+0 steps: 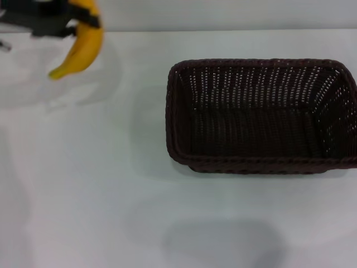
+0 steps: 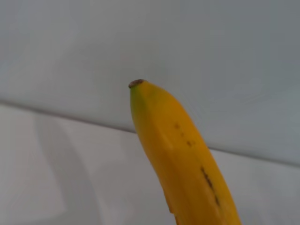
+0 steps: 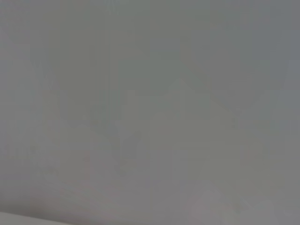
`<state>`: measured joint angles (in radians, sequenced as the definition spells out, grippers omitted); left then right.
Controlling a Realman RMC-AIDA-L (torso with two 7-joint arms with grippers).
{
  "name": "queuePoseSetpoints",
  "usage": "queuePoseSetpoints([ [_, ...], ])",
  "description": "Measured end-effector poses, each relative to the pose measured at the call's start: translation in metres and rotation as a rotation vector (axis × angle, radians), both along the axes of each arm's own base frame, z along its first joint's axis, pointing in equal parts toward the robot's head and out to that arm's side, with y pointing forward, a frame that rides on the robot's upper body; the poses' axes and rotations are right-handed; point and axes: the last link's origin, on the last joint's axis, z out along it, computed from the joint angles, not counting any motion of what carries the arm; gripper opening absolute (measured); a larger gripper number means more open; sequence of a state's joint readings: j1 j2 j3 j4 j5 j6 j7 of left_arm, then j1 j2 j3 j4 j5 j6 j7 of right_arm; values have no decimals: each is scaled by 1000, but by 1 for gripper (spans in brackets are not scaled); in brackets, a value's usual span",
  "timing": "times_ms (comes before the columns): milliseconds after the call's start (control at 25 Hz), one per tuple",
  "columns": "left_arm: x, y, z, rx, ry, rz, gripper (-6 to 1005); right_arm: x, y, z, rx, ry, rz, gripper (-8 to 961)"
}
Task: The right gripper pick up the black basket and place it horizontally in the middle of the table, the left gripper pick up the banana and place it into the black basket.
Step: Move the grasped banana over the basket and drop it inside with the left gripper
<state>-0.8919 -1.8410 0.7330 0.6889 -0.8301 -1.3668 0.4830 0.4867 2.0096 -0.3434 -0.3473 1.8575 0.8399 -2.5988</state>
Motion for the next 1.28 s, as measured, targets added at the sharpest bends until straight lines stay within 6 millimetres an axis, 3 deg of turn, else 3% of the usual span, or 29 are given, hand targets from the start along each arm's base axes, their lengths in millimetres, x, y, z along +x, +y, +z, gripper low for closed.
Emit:
queuePoseSetpoints([
  [120,42,3,-4,-95,28,-159,546,-3,2,-1,-2,3,12,874],
  [280,80,3,-22,-181,60,-312,562,-5,2,-3,-4,9,27,874],
  [440,121,-6,-54,-293,92,-487,578,-8,-1,-5,-1,27,53,874],
  [600,145,-23,-93,-400,141,-612,594,-12,-2,-6,0,33,84,874],
  [960,167,-46,-149,-503,271,-760,630,-4,-16,-6,4,38,89,874],
  [1280,173,-47,-160,-476,307,-795,662,3,-27,-5,9,52,80,874],
])
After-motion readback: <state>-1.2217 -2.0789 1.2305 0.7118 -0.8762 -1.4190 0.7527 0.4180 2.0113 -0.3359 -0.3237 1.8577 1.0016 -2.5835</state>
